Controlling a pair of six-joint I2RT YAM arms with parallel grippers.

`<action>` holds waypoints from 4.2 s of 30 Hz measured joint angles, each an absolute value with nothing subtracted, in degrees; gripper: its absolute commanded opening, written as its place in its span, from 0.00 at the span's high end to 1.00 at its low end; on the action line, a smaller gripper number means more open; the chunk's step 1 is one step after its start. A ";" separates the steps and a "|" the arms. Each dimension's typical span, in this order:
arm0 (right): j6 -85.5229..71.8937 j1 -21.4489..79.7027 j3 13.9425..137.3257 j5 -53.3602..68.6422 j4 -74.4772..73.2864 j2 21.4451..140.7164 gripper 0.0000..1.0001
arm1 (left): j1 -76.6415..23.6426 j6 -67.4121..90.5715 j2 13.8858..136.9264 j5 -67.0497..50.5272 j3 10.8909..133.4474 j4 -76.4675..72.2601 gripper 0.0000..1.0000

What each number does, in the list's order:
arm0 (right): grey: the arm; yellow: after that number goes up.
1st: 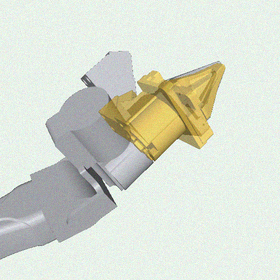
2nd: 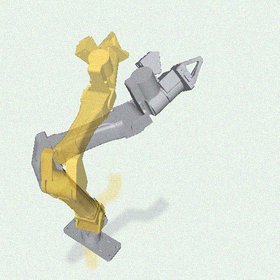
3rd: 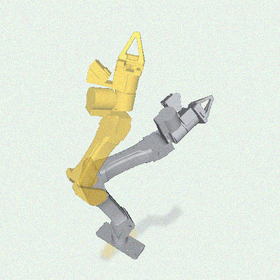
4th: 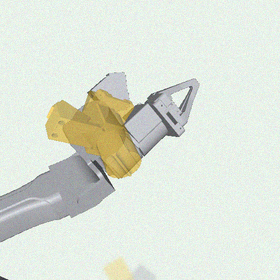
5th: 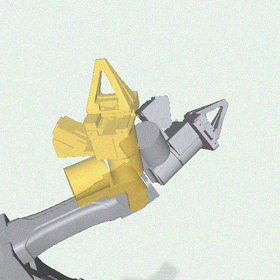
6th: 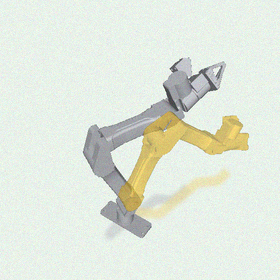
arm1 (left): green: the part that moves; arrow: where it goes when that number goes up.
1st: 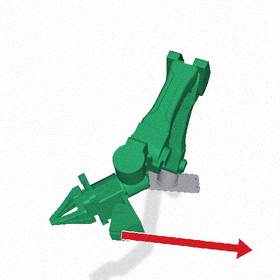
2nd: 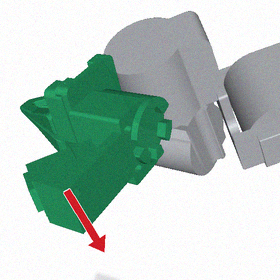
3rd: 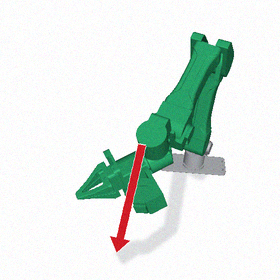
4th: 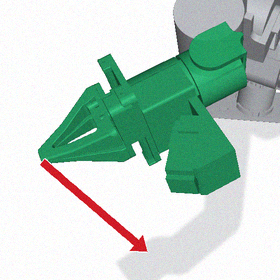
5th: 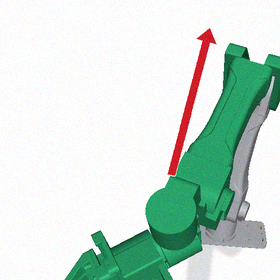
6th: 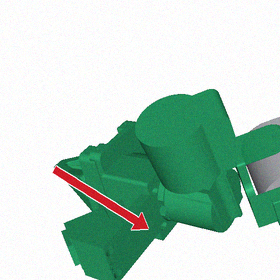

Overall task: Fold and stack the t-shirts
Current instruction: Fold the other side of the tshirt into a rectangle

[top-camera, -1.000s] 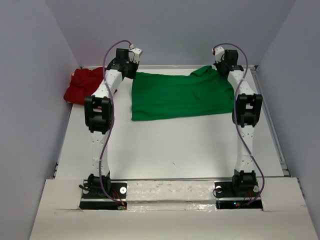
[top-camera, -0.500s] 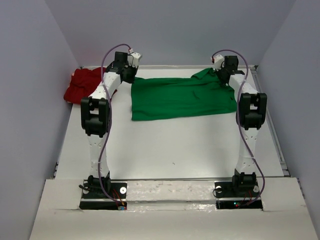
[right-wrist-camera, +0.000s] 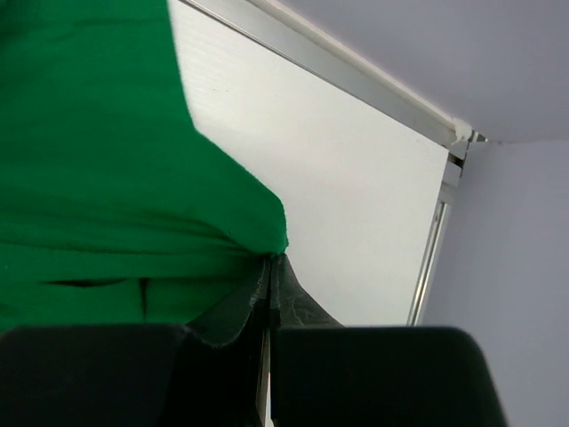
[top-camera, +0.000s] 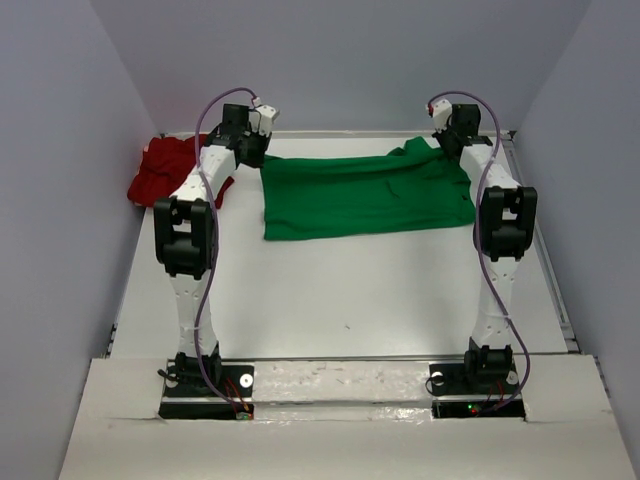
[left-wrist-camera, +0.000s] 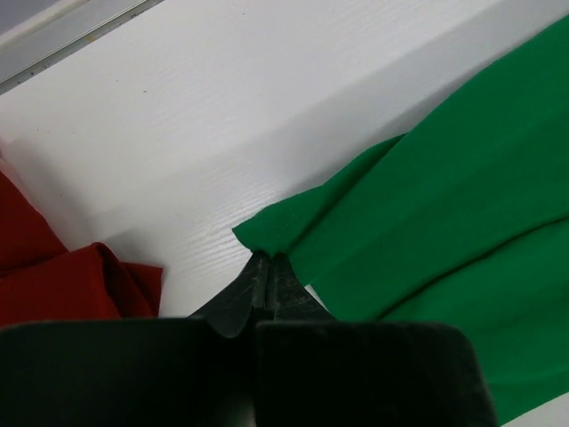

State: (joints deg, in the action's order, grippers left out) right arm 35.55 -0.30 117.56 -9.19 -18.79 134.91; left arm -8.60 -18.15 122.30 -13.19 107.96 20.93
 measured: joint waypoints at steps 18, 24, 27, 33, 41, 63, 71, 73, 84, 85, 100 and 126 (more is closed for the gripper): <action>35.35 -0.27 115.31 -13.04 -18.20 133.97 1.00 | -8.14 -19.16 122.15 -14.66 105.32 21.45 1.00; 35.59 -0.27 110.37 -14.17 -17.10 132.38 1.00 | -8.14 -19.77 121.67 -15.46 103.48 22.61 1.00; 35.81 -0.27 108.25 -14.50 -16.49 131.11 1.00 | -8.14 -20.08 120.60 -15.79 102.41 23.05 1.00; 36.05 -0.27 105.58 -14.66 -15.73 128.31 1.00 | -8.14 -20.56 118.13 -16.32 101.97 23.51 1.00; 36.86 -0.27 102.52 -14.85 -14.72 126.74 1.00 | -8.14 -20.73 117.21 -17.39 100.51 23.66 1.00; 39.53 -0.27 98.41 -14.81 -14.85 126.08 1.00 | -13.19 -22.63 121.47 -10.57 100.55 26.83 1.00; 40.32 -0.27 98.41 -14.85 -14.96 126.08 1.00 | -14.15 -23.09 123.92 -8.56 101.32 28.60 1.00; 40.32 -0.27 98.43 -14.81 -14.96 126.08 1.00 | -14.17 -23.14 123.92 -8.32 101.56 28.56 1.00; 39.92 -0.27 99.39 -14.81 -16.10 126.10 1.00 | -14.28 -23.00 123.92 -6.52 101.62 28.38 1.00; 39.55 -0.27 99.92 -14.81 -16.21 126.15 1.00 | -14.28 -22.85 123.92 -6.13 101.73 28.40 1.00; 37.93 -0.27 105.54 -14.85 -14.74 128.09 1.00 | -14.44 -22.11 126.48 3.40 117.27 23.81 1.00; 38.83 -0.27 105.14 -14.63 -14.44 131.61 1.00 | -15.03 -22.02 128.53 3.03 111.90 23.51 1.00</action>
State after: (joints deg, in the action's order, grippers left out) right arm 38.83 -0.27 105.14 -14.63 -14.44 131.61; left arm -15.03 -22.02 128.53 3.03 111.90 23.51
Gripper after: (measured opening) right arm 0.012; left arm 0.014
